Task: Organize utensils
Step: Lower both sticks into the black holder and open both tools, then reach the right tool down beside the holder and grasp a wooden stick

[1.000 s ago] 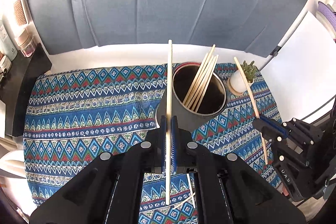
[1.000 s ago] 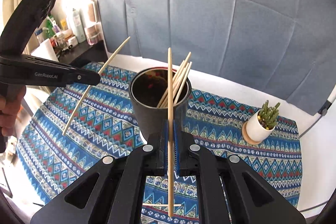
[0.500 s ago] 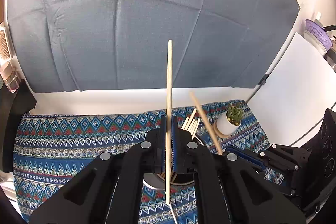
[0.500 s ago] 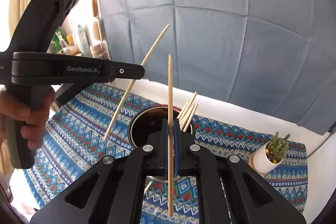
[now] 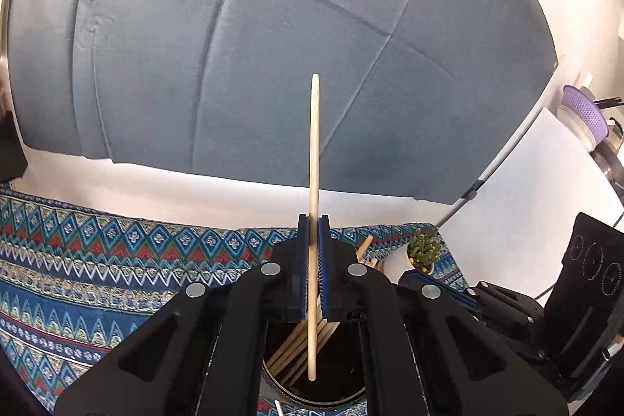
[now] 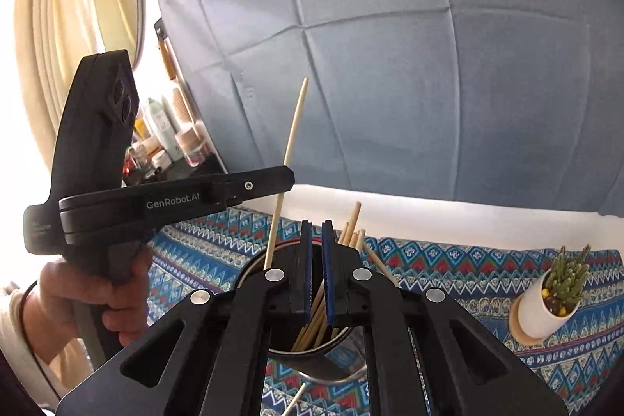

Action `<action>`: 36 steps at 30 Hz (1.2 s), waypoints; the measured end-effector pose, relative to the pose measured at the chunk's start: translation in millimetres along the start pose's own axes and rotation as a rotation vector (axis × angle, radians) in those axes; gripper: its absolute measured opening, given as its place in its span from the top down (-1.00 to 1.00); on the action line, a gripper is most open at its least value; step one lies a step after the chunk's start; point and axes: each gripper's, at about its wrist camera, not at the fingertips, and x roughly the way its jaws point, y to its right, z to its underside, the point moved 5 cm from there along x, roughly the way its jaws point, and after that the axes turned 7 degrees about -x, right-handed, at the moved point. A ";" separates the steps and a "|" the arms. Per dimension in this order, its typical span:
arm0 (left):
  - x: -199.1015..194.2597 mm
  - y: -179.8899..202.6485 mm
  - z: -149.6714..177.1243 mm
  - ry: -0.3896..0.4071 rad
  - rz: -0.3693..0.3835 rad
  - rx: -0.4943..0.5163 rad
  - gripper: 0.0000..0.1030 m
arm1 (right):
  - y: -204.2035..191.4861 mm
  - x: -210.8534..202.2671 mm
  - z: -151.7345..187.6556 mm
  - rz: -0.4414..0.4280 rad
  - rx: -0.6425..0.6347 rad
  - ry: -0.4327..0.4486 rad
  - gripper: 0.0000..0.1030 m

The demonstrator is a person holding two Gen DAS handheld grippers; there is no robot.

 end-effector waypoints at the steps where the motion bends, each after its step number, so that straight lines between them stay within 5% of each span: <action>1: 1.2 0.0 4.0 0.006 0.001 0.008 0.90 | 3.0 -0.4 3.6 0.008 0.010 -0.005 0.89; 11: 4.5 -13.5 36.4 -0.009 -0.036 0.024 0.86 | 41.7 -8.4 44.6 0.167 0.024 -0.117 0.83; 13: 0.5 -18.8 37.9 -0.009 -0.038 0.007 0.76 | 49.1 -7.5 54.8 0.181 0.033 -0.148 0.82; 15: -4.4 -23.0 37.8 -0.007 -0.043 -0.007 0.44 | 55.0 -3.4 65.5 0.188 0.034 -0.185 0.78; 18: -12.7 -26.7 38.5 -0.006 -0.073 0.000 0.12 | 61.5 7.4 79.5 0.197 0.010 -0.241 0.45; 23: -26.6 -37.8 41.6 -0.019 -0.127 0.003 -0.34 | 70.4 33.6 89.1 0.164 -0.037 -0.288 0.26; 26: -31.1 -49.2 46.1 -0.035 -0.164 -0.008 -0.44 | 80.6 54.9 87.7 0.144 -0.066 -0.315 0.05; 36: -15.3 -102.8 66.9 -0.185 -0.335 -0.057 -0.66 | 113.6 141.5 95.4 0.067 -0.006 -0.467 0.05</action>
